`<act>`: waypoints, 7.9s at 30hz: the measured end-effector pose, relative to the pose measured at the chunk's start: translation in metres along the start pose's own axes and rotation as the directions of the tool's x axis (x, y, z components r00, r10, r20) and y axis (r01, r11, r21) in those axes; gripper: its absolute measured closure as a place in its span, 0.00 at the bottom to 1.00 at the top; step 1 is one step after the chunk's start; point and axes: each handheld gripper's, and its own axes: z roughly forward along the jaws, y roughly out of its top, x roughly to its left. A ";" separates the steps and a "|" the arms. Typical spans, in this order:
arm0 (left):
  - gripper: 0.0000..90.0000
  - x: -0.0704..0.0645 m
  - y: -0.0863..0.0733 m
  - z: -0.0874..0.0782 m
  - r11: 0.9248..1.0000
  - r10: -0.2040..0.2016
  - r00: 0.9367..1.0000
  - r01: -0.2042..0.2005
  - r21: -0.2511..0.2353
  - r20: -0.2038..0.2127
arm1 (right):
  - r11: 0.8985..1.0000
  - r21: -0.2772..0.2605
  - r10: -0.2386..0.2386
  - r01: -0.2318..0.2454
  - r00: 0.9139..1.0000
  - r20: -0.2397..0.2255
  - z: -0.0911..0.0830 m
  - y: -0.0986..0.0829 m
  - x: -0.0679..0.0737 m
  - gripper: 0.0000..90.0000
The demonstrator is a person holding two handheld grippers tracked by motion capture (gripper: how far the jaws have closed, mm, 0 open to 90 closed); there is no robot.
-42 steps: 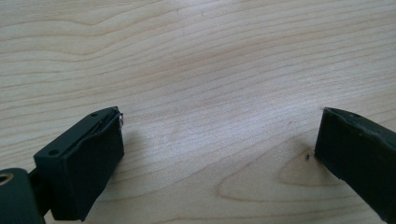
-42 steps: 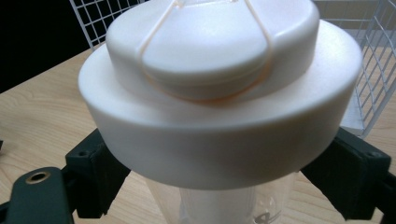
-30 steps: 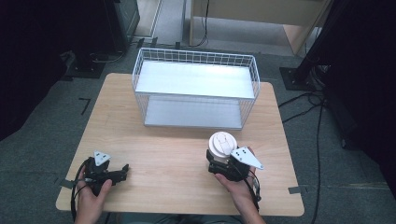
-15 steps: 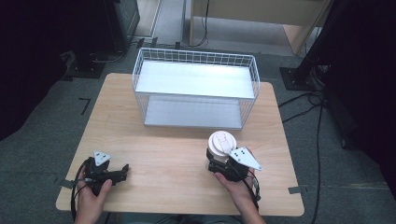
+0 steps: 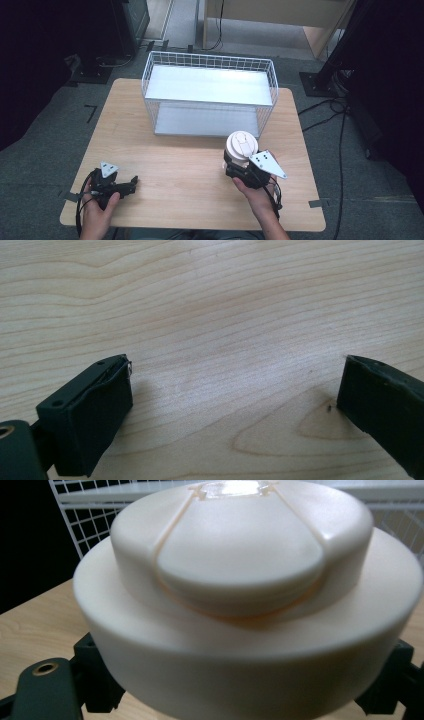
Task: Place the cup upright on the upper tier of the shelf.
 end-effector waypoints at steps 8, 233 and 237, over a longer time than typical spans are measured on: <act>0.02 0.000 0.000 0.000 1.000 0.001 1.000 -0.001 -0.001 -0.001 | 0.997 -0.071 -0.016 0.017 1.000 0.027 -0.006 0.027 0.000 0.17; 0.02 0.000 0.000 0.000 1.000 0.002 1.000 -0.002 0.001 0.000 | 0.963 -0.222 -0.143 0.154 0.988 0.064 0.039 0.173 -0.020 0.00; 0.02 0.000 0.000 0.000 1.000 0.002 1.000 -0.002 0.001 0.000 | 0.963 -0.220 -0.146 0.156 0.987 0.060 0.033 0.167 -0.022 0.00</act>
